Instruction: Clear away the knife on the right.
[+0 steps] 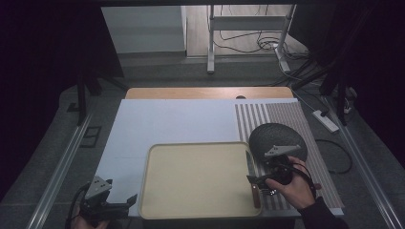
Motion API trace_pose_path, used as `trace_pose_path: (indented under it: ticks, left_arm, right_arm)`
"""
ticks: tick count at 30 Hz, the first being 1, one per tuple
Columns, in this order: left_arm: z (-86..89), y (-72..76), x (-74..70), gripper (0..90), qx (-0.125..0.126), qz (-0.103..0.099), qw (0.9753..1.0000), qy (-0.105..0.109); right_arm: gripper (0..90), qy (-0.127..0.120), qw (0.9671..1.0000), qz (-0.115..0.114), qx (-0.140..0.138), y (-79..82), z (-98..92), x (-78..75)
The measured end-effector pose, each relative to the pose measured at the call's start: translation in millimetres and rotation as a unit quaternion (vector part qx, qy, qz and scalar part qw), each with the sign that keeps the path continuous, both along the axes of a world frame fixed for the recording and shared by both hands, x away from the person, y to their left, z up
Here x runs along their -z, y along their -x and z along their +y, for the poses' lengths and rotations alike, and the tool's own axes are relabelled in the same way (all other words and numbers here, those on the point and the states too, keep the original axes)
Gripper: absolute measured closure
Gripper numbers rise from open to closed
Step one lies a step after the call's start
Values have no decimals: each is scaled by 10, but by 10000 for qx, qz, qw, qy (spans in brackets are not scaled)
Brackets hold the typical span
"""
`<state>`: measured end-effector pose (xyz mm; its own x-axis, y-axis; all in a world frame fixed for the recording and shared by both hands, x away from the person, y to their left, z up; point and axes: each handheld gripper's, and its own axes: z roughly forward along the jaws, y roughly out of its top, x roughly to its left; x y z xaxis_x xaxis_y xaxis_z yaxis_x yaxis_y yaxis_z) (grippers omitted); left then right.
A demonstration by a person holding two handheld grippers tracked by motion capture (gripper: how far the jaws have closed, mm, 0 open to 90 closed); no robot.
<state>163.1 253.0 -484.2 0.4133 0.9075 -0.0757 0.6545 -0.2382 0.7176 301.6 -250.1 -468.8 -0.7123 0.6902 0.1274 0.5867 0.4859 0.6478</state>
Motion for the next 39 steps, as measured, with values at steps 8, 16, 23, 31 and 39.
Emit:
trace_pose_path:
  ticks: [8,16,23,31,39]
  left_arm:
    - [4,0,-1,0,-10,4,10000,14]
    - [6,-1,-1,0,-16,4,10000,24]
    - [5,-1,0,0,-26,3,10000,38]
    - [6,-2,0,0,-30,6,10000,44]
    - [12,-1,-1,0,-40,-1,10000,63]
  right_arm:
    - [70,-36,9999,-32,139,91,-155,-32]
    - [68,-139,9994,-46,301,166,-311,-53]
    - [68,-196,9986,-73,496,233,-453,-70]
    - [68,-245,9971,-107,709,314,-617,-93]
    - [68,-273,9957,-99,884,385,-770,-94]
